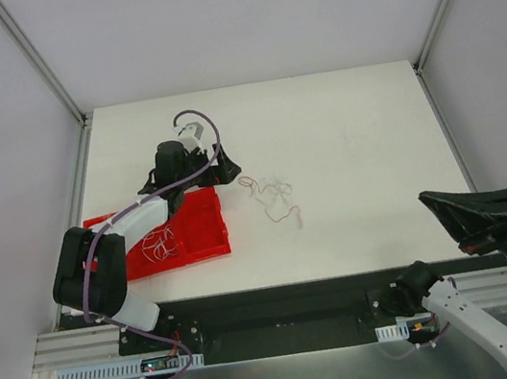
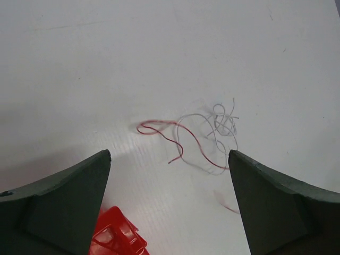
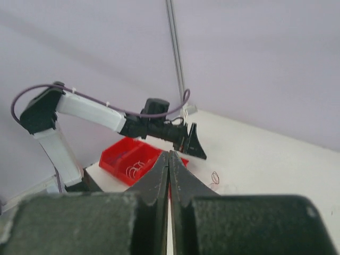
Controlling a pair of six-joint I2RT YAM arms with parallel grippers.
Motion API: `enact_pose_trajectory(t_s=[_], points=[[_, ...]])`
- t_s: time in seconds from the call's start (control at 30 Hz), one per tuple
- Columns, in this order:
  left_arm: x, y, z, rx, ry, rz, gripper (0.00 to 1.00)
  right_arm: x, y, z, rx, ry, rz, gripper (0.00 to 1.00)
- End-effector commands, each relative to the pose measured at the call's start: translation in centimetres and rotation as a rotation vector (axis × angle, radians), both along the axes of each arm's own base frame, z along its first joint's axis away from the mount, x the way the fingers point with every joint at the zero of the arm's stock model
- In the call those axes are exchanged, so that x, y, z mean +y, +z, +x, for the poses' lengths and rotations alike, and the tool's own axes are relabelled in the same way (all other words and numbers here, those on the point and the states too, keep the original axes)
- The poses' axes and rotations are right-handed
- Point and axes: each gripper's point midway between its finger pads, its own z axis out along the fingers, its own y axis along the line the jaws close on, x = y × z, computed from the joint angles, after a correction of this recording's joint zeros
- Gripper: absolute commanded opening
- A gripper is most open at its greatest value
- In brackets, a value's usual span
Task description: Untangle the cables
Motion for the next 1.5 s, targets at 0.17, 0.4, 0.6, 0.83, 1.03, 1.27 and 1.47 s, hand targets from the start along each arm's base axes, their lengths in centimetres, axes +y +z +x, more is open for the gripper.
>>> enact_pose_trajectory(t_s=[0.17,0.4,0.6,0.83,1.03,1.27,1.47], points=[[-1.6,4.1,-1.9,-0.096,-0.148,-0.096,0.73,2.3,-2.8,4.2,0.134,-0.027,-0.048,0.00],[-0.2,6.4,-4.0,-0.109,-0.092,-0.114,0.76,7.4,-13.9,11.7,0.535,-0.048,-0.216,0.28],[2.0,7.9,-5.9,-0.110,0.008,-0.096,0.73,13.3,-19.5,17.5,0.655,0.027,-0.243,0.55],[3.3,8.4,-8.9,-0.117,0.014,-0.092,0.74,19.9,-23.2,26.4,0.722,0.068,-0.323,0.60],[3.0,8.0,-11.4,-0.081,-0.027,-0.156,0.74,24.5,-27.3,32.4,0.793,0.162,-0.366,0.60],[3.3,7.7,-12.7,-0.083,-0.044,-0.151,0.74,27.2,-30.6,35.6,0.807,0.235,-0.440,0.45],[3.3,7.9,-12.5,-0.091,-0.049,-0.139,0.74,28.1,-33.3,36.5,0.850,0.239,-0.456,0.39]])
